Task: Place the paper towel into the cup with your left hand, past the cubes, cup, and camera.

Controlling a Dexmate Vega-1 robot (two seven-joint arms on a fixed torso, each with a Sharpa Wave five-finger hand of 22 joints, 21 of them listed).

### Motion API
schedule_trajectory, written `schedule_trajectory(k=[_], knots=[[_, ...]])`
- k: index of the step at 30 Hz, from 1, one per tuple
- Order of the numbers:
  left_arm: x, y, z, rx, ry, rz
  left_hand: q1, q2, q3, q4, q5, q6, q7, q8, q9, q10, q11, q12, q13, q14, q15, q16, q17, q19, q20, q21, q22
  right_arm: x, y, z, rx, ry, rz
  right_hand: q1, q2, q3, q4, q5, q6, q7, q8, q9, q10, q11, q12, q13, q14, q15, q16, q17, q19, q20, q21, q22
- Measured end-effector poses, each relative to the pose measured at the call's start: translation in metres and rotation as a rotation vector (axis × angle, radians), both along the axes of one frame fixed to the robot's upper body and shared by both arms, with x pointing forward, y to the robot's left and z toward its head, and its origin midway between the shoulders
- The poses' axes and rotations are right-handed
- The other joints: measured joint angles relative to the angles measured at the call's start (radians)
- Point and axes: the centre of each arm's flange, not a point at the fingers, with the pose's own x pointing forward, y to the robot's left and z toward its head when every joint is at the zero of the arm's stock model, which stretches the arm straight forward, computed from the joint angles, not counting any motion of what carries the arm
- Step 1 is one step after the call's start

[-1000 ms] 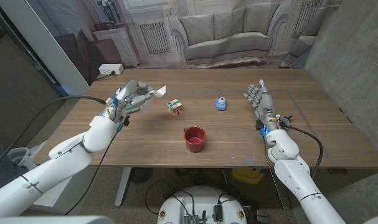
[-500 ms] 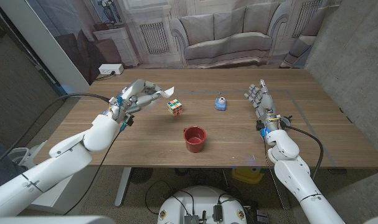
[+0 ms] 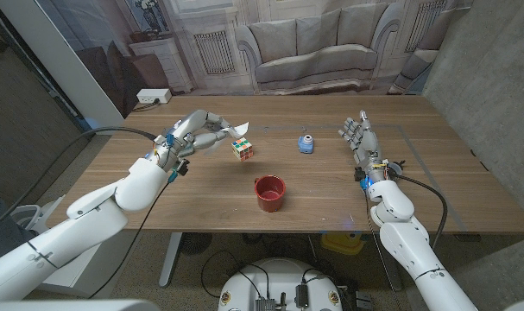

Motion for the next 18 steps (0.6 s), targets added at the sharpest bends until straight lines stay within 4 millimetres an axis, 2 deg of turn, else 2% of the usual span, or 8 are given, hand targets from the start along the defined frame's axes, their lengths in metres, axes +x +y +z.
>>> schedule_trajectory(k=[2,18], knots=[[0.0,-0.002,0.0,0.009,0.003,-0.011,0.0,0.0,0.0,0.0,0.0,0.0,0.0,-0.008,0.0,0.002,0.002,0.0,-0.003,-0.003,-0.001,0.0,0.0,-0.007,0.007,-0.007,0.0,0.0,0.0,-0.001,0.001,0.001,-0.001,0.0,0.0,0.0,0.0,0.0,0.0,0.0,0.0,0.0,0.0,0.0,0.0,0.0,0.0,0.0,0.0,0.0,0.0,0.0,0.0,0.0],[-0.003,-0.019,-0.003,0.07,0.009,-0.059,-0.001,-0.001,0.0,0.0,0.0,0.009,0.002,-0.008,-0.001,0.002,0.002,0.001,-0.003,-0.019,0.004,0.0,0.0,-0.023,0.005,-0.015,0.0,-0.003,-0.001,-0.001,0.006,-0.002,-0.008,0.003,0.003,0.0,0.0,0.0,0.0,0.0,0.0,0.0,0.006,0.006,0.0,0.0,0.0,0.0,0.0,0.0,0.004,0.004,0.0,0.0]])
